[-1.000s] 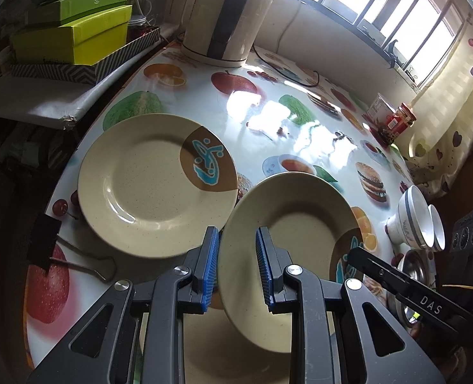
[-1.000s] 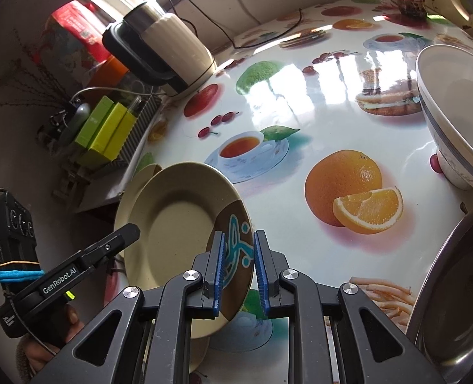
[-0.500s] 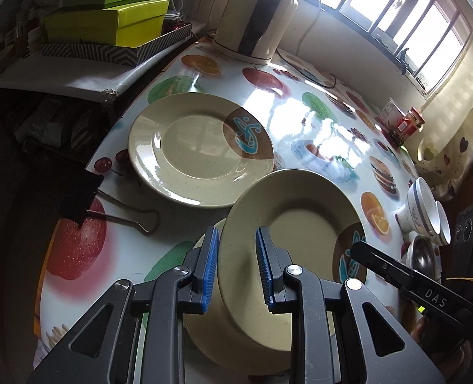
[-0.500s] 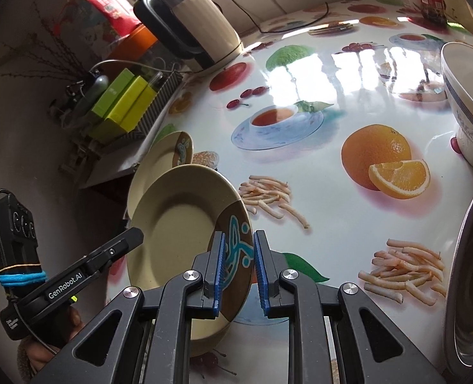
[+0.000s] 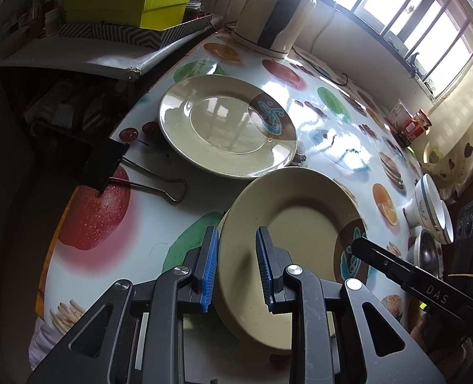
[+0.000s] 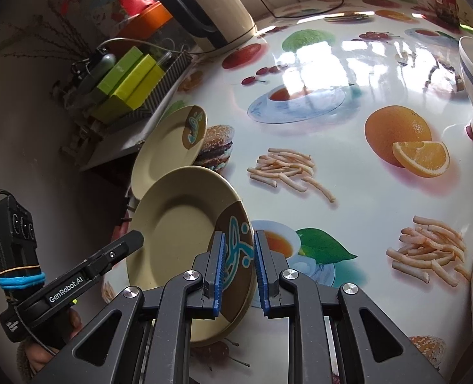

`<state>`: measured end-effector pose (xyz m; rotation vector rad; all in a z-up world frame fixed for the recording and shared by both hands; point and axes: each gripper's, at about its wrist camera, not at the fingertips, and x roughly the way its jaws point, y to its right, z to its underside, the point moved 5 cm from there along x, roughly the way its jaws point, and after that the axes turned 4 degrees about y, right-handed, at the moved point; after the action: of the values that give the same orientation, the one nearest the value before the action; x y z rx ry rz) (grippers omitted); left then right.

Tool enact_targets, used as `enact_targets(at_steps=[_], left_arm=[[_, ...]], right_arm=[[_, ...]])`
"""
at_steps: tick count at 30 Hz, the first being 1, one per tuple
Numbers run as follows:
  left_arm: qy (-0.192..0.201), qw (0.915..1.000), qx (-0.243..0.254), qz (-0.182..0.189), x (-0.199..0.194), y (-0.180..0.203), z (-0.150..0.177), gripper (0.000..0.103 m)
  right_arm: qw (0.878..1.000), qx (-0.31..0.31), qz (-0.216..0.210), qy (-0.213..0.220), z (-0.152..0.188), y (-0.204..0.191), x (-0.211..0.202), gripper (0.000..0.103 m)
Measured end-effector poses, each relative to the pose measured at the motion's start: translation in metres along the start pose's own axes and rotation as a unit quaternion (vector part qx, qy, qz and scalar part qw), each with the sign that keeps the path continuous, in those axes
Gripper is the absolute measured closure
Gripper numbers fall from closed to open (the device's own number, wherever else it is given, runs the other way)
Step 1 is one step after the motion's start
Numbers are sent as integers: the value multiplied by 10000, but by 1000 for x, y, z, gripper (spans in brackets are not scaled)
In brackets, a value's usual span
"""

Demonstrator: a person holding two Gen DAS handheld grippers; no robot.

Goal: Organize plates and bowls

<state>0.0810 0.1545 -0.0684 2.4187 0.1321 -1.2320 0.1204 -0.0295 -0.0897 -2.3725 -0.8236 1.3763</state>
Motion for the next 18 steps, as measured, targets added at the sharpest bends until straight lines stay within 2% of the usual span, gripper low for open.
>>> enact_targets(at_steps=[18], left_arm=[[-43, 10000, -41, -22, 0, -3, 5, 78]], right_arm=[[9989, -381, 261, 64, 4, -9, 2, 84]])
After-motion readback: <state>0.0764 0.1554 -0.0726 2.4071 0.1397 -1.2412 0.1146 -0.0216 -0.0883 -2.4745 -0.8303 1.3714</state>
